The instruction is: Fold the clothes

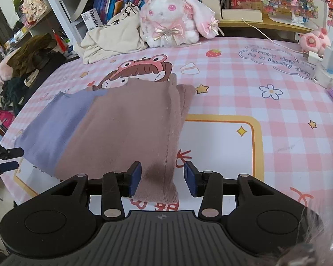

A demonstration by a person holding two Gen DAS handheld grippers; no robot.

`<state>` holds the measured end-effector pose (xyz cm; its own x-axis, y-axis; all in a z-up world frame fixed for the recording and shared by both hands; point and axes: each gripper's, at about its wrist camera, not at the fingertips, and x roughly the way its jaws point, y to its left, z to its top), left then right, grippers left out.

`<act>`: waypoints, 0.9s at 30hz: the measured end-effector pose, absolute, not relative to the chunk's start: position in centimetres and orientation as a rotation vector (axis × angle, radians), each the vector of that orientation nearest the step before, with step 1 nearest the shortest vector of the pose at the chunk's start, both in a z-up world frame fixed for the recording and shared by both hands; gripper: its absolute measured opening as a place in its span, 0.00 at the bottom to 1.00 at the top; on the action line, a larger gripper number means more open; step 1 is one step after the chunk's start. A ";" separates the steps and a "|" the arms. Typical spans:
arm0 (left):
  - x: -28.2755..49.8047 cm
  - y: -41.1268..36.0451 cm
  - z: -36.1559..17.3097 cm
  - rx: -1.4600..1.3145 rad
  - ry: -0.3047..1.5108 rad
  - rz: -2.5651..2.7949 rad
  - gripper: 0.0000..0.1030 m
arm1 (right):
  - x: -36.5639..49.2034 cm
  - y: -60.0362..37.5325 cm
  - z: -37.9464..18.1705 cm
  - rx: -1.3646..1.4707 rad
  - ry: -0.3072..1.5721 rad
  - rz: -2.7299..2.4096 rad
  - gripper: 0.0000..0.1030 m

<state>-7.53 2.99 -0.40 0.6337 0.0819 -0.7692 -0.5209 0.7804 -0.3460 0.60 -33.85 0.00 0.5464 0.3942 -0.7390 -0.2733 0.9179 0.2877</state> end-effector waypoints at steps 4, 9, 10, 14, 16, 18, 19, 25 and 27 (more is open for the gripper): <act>-7.6 3.7 -1.0 -0.641 0.825 0.376 0.51 | 0.9 -33.8 -0.6 0.154 0.929 0.392 0.40; -7.7 5.8 -2.8 -0.799 0.815 0.396 0.51 | 1.8 -33.9 -1.4 0.179 0.966 0.392 0.40; -7.7 6.4 -3.2 -0.839 0.807 0.405 0.51 | 2.0 -33.9 -1.6 0.183 0.977 0.392 0.40; -7.6 7.9 -4.0 -0.928 0.744 0.403 0.51 | 2.6 -34.0 -2.1 0.223 1.009 0.385 0.36; -7.1 8.6 -4.2 -0.948 0.721 0.399 0.50 | 2.8 -33.9 -2.3 0.246 1.021 0.378 0.34; -6.6 9.5 -4.5 -0.982 0.697 0.399 0.49 | 3.0 -33.8 -2.4 0.263 1.029 0.369 0.31; -6.4 9.9 -4.6 -1.002 0.685 0.398 0.48 | 3.2 -33.8 -2.4 0.271 1.033 0.365 0.31; -4.8 11.6 -5.2 -1.028 0.699 0.359 0.25 | 3.5 -32.0 -2.3 0.271 1.040 0.323 0.25; -4.2 12.0 -5.1 -0.998 0.723 0.342 0.21 | 3.5 -31.1 -2.1 0.238 1.036 0.304 0.25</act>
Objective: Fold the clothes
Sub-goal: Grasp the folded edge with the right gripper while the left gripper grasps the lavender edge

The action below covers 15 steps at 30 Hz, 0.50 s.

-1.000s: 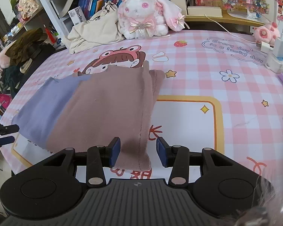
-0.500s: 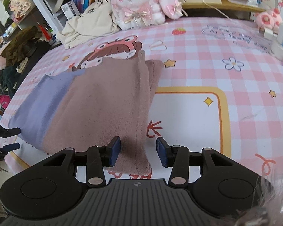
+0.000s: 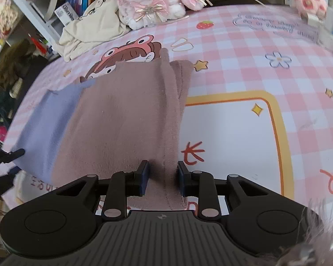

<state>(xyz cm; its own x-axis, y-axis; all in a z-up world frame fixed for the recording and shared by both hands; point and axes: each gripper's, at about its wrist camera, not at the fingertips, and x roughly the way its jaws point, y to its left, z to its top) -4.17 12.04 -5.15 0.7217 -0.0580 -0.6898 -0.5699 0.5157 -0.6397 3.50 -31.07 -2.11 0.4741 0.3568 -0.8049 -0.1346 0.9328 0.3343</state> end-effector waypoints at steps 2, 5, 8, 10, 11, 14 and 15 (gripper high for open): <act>-3.8 12.6 -5.1 -0.977 0.739 0.314 0.21 | 3.5 -30.4 -2.1 0.225 1.034 0.284 0.25; -3.5 13.4 -4.9 -0.939 0.759 0.269 0.20 | 3.6 -29.8 -2.1 0.231 1.030 0.252 0.25; -3.0 13.5 -4.1 -0.837 0.774 0.229 0.17 | 3.5 -29.1 -2.2 0.249 1.019 0.218 0.26; -2.7 13.6 -3.6 -0.775 0.782 0.213 0.17 | 3.5 -28.5 -2.2 0.255 1.014 0.200 0.27; -2.6 13.9 -3.6 -0.767 0.789 0.213 0.17 | 3.6 -28.2 -2.2 0.253 1.014 0.199 0.28; -2.1 14.8 -3.6 -0.743 0.811 0.212 0.17 | 3.8 -27.1 -2.1 0.244 1.016 0.201 0.29; -2.0 15.1 -3.6 -0.738 0.814 0.211 0.17 | 3.9 -26.8 -2.1 0.241 1.018 0.204 0.29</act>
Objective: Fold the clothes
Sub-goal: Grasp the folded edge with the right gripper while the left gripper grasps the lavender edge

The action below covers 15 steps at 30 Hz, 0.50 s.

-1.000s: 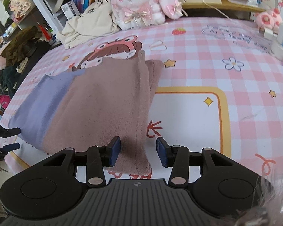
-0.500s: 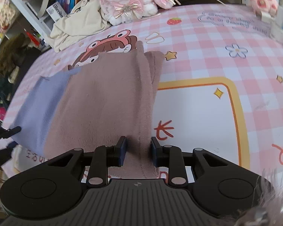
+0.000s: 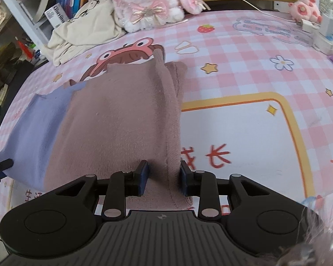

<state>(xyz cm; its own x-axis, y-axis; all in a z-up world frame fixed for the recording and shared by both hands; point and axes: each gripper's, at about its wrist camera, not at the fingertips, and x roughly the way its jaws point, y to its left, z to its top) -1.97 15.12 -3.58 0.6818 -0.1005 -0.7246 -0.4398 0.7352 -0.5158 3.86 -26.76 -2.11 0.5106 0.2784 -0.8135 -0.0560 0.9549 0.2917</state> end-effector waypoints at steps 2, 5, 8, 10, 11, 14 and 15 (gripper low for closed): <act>-2.0 15.6 -3.5 -0.731 0.811 0.207 0.20 | 3.8 -26.1 -2.1 0.233 1.019 0.203 0.29; -2.0 16.2 -3.6 -0.714 0.832 0.231 0.35 | 3.7 -25.2 -2.1 0.219 1.014 0.210 0.29; -2.2 16.5 -3.3 -0.675 0.817 0.264 0.51 | 3.7 -24.7 -2.1 0.195 1.005 0.217 0.31; -2.2 16.5 -3.1 -0.640 0.809 0.282 0.55 | 3.6 -24.5 -2.1 0.185 1.000 0.215 0.31; -2.2 16.5 -3.2 -0.638 0.803 0.280 0.56 | 3.6 -24.5 -2.2 0.185 0.999 0.214 0.31; -2.1 16.7 -3.3 -0.643 0.783 0.276 0.56 | 3.6 -24.5 -2.1 0.182 1.000 0.213 0.31; -2.1 16.7 -3.4 -0.652 0.775 0.275 0.56 | 3.6 -24.5 -2.1 0.179 1.001 0.215 0.31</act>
<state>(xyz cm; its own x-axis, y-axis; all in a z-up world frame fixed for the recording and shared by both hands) -2.07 16.74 -3.35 0.6917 -0.0028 -0.7222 -0.4576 0.7720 -0.4412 3.59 -24.50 -2.13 0.5214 0.2598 -0.8128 -0.0965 0.9644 0.2463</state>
